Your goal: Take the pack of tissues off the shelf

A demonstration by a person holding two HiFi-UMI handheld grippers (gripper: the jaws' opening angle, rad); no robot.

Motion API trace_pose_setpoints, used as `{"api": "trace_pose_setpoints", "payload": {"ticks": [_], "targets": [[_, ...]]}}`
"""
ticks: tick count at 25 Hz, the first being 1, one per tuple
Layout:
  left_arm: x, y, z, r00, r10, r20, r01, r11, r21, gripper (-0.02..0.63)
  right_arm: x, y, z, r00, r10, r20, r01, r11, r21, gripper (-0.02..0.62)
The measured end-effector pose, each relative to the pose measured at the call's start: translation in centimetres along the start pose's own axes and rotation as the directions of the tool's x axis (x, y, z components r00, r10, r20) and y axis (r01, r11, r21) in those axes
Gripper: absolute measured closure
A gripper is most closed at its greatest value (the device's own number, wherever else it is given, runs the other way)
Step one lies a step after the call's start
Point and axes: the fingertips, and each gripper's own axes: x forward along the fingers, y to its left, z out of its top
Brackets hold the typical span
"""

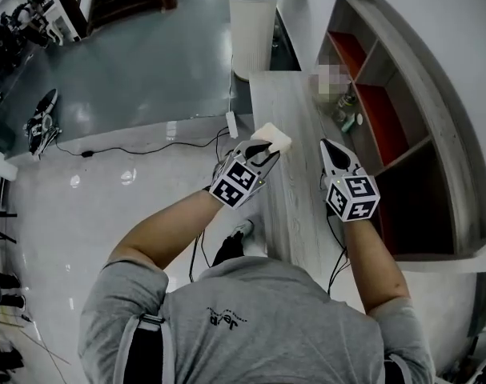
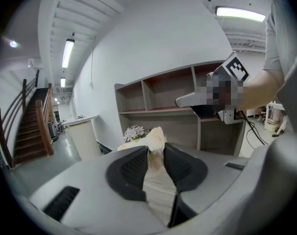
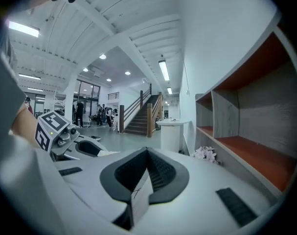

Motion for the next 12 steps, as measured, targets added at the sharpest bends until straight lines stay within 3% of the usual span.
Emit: {"api": "trace_pose_setpoints", "payload": {"ticks": [12], "targets": [[14.1,21.2,-0.5,0.997,-0.063,0.045,0.06,0.996,0.068,0.485,19.7,-7.2,1.9,0.995,-0.096,-0.026,0.096,0.995,0.004,0.588]]}}
